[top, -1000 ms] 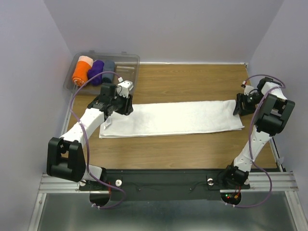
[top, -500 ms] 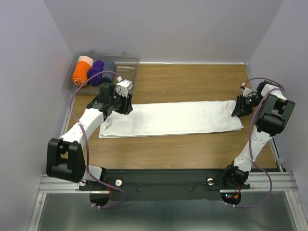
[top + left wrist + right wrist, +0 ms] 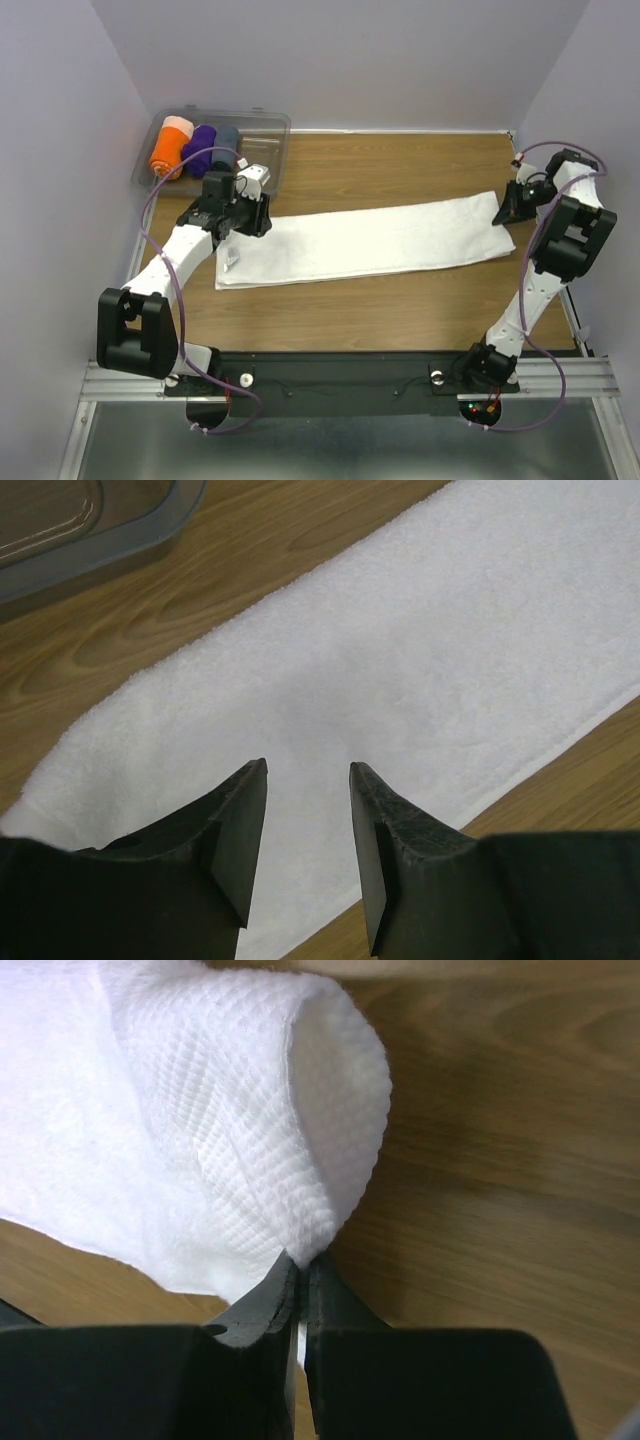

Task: Roll the towels
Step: Fold the towel

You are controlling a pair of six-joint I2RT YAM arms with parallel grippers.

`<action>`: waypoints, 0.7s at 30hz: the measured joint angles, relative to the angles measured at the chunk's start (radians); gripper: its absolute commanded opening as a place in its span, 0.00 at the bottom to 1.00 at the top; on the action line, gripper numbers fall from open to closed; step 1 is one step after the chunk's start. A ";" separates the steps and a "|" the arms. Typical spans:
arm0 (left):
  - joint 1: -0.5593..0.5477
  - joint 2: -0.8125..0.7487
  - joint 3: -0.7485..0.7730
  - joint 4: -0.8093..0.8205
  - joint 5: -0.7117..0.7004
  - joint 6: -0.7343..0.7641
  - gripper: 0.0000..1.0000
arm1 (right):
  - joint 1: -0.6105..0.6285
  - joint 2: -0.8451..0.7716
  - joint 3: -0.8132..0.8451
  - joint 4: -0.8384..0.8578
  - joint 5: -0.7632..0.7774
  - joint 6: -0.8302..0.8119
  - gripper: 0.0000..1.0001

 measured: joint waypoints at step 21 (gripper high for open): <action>0.033 0.000 0.000 0.001 0.024 -0.003 0.51 | 0.124 -0.010 0.063 -0.169 -0.201 -0.006 0.00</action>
